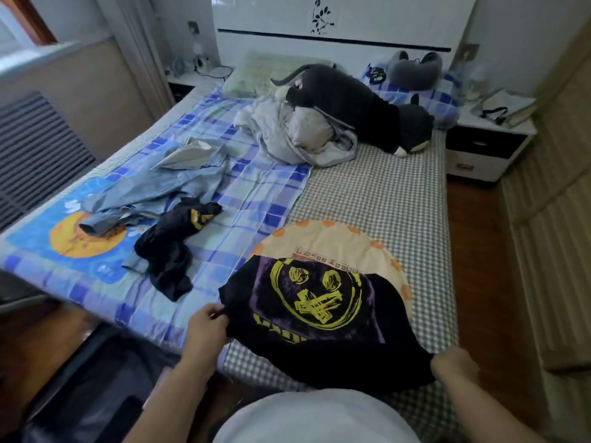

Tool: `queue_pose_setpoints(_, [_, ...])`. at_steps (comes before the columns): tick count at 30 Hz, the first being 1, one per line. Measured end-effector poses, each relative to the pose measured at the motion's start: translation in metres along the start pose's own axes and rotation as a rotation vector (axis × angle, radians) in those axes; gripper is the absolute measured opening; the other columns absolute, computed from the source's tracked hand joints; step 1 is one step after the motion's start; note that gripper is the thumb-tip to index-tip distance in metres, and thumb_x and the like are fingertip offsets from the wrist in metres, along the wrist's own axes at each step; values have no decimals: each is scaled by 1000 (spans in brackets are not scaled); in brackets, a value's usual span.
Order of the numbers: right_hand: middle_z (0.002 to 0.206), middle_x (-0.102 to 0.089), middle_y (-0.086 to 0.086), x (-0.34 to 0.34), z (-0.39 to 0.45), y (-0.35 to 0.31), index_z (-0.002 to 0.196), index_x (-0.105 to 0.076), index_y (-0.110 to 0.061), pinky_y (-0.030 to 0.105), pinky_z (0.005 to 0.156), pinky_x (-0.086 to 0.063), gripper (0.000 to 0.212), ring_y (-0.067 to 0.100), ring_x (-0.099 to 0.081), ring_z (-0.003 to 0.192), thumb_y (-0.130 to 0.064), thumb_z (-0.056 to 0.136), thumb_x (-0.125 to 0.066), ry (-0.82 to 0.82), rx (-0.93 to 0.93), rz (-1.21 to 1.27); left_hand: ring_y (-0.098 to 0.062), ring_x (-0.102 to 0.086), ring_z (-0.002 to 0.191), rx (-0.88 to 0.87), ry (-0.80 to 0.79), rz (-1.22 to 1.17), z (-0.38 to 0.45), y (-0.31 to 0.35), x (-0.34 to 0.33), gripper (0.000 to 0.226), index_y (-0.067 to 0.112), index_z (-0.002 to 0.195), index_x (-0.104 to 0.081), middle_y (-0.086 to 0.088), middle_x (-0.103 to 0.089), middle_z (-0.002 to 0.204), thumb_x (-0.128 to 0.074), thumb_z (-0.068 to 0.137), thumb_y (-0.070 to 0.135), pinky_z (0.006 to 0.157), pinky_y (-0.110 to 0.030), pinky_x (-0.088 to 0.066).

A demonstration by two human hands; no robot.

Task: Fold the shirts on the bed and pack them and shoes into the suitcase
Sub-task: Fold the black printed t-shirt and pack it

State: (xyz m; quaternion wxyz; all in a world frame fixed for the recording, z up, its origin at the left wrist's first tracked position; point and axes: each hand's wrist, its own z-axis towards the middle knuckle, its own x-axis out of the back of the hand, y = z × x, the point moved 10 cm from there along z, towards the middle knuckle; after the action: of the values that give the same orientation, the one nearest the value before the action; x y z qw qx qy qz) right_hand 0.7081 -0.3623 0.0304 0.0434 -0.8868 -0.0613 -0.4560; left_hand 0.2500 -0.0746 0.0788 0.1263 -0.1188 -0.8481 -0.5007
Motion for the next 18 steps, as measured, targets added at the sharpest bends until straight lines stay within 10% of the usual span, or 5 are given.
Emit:
queue_pose_setpoints(3, [115,-64,11,-9,-29,-50,96,-66,-14,30,76,-54,12,28,-66,100,-21,92,-57,-39,258,-154,-23,-59,62,-251,-239,330,-41,57,-36,32,12,75,-63,-5,-65,68,-55,74,-20,60,-43,-50])
queue_pose_setpoints(8, [140,-52,-9,-24,-219,-199,144,-47,-36,29,107,-43,69,11,-50,128,-33,80,-72,-490,1164,187,-4,-54,66,-690,-193,497,-119,124,-64,43,25,70,-59,11,-58,71,-54,66,-17,56,-16,-39])
queue_pose_setpoints(11, [114,-67,-5,25,-286,-228,119,-60,-33,42,91,-50,41,21,-61,108,-22,82,-47,-148,1422,238,-4,-44,66,-1053,-66,506,-158,159,-56,25,17,77,-60,16,-42,76,-54,65,-4,55,-16,-32])
queue_pose_setpoints(14, [104,-69,-3,71,-297,-225,108,-64,-25,46,83,-50,39,25,-62,98,-20,82,-36,87,1472,276,-12,-41,68,-1010,102,469,-150,161,-32,24,12,85,-62,4,-44,83,-60,73,-8,55,-22,-33])
queue_pose_setpoints(18, [86,-67,-1,99,-319,-221,99,-63,-23,45,78,-49,25,18,-61,83,-5,90,-46,-87,1421,560,-16,-49,75,-720,212,353,-129,156,-9,34,19,87,-61,6,-52,84,-56,72,-11,61,-30,-38])
